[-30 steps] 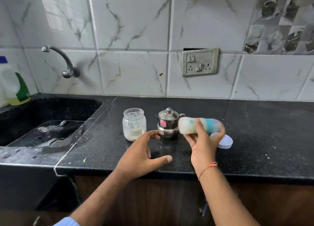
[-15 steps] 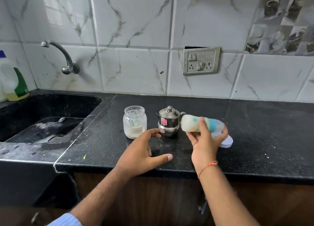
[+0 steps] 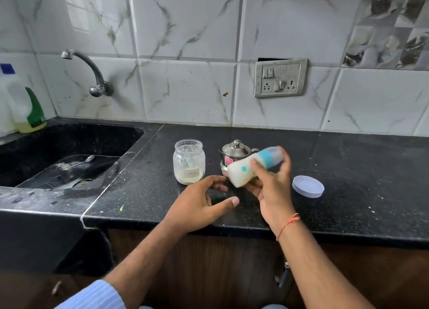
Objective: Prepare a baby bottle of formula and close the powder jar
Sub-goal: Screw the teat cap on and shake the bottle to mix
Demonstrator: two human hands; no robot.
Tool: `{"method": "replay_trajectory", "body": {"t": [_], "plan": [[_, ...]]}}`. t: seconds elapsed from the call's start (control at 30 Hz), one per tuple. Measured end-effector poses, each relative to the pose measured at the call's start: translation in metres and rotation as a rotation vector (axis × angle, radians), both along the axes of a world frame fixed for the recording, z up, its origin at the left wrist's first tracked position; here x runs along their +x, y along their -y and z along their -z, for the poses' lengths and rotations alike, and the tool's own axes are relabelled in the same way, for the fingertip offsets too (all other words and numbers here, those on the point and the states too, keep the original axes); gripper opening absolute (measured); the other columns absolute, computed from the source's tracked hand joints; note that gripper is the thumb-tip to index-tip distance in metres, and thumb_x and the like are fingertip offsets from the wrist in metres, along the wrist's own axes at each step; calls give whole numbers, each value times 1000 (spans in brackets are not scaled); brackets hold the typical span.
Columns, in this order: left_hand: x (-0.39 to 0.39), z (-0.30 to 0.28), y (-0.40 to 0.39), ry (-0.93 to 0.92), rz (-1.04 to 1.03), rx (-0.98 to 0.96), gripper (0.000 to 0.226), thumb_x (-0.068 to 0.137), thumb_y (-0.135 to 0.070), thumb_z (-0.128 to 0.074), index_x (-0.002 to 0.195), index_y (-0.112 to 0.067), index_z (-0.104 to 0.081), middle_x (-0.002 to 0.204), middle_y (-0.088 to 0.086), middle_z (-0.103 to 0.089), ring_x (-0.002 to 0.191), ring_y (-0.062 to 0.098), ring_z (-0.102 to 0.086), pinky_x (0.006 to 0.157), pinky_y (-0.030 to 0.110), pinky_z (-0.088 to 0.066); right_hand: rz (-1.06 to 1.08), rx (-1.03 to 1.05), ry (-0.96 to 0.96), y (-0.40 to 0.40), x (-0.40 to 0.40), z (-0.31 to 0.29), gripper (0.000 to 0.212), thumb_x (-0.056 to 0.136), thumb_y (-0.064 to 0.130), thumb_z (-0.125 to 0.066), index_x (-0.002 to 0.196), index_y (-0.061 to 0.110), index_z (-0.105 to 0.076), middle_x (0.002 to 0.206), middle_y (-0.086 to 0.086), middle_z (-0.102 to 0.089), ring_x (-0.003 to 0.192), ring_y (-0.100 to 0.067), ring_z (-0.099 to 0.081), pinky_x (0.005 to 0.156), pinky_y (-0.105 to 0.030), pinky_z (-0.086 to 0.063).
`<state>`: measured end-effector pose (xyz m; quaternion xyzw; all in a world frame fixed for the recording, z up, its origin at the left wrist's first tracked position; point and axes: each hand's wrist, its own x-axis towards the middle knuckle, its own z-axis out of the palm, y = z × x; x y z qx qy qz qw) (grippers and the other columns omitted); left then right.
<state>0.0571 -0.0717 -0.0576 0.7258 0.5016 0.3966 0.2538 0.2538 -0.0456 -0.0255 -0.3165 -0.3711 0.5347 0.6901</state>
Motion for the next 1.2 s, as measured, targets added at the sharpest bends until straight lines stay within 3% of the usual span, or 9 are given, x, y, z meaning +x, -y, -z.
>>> {"method": "replay_trajectory", "body": {"t": [0.07,0.17,0.27,0.37,0.47,0.73,0.87,1.0,1.2], "plan": [[-1,-1,-2,-7,1,-30,61,79,-83,-70,121,-39,-72,98,-15,-79,64,4,-61,68,38,-56,-167,59,135,5,-2,3,76,94,-4,-73,149,40,-44,119,-10,-77,110,-33,-76,70,-44,-65],[-3,0,-2,35,35,-36,59,85,-74,-76,130,-37,-71,103,-18,-80,88,6,-76,84,43,-65,-302,116,152,7,-4,11,83,93,-4,-72,152,45,-40,135,-17,-71,131,-39,-66,89,-53,-63],[-1,3,0,62,-40,109,61,90,-51,-87,144,-38,-62,93,-29,-73,66,2,-61,67,23,-55,-356,127,94,4,-1,11,90,90,1,-68,158,50,-33,144,-19,-66,137,-38,-61,97,-52,-60],[2,6,3,113,-136,234,66,87,-35,-95,145,-35,-64,85,-29,-68,56,5,-47,57,16,-44,-383,106,70,1,1,14,93,91,6,-70,161,52,-29,148,-17,-64,139,-38,-60,92,-49,-62],[0,8,4,139,-202,316,72,83,-32,-97,148,-35,-65,107,-22,-68,58,9,-48,61,17,-48,-411,75,69,-3,1,14,90,91,9,-72,160,52,-33,150,-18,-62,138,-41,-59,88,-46,-64],[1,14,3,11,-217,451,80,84,-15,-93,153,-39,-61,133,-15,-54,99,10,-63,88,34,-61,-346,75,93,2,2,12,84,89,9,-78,158,40,-42,143,-17,-67,132,-37,-65,93,-49,-64],[0,9,7,-33,-127,393,80,81,-34,-96,153,-35,-60,139,-15,-53,128,12,-61,105,37,-57,-244,61,143,10,5,6,81,86,9,-77,157,34,-45,129,-7,-76,123,-32,-71,86,-51,-65],[-1,5,12,-43,-155,389,68,86,-52,-85,147,-31,-63,139,-18,-57,134,7,-57,112,31,-52,-168,52,339,12,27,-7,80,91,2,-77,156,38,-46,131,-3,-75,119,-26,-74,85,-54,-65],[2,5,4,-46,-253,289,35,96,-38,-79,130,-33,-69,110,-26,-66,111,2,-59,101,34,-55,-66,21,708,2,71,-40,81,93,2,-79,155,42,-46,128,5,-71,119,-18,-71,83,-48,-67]]}}
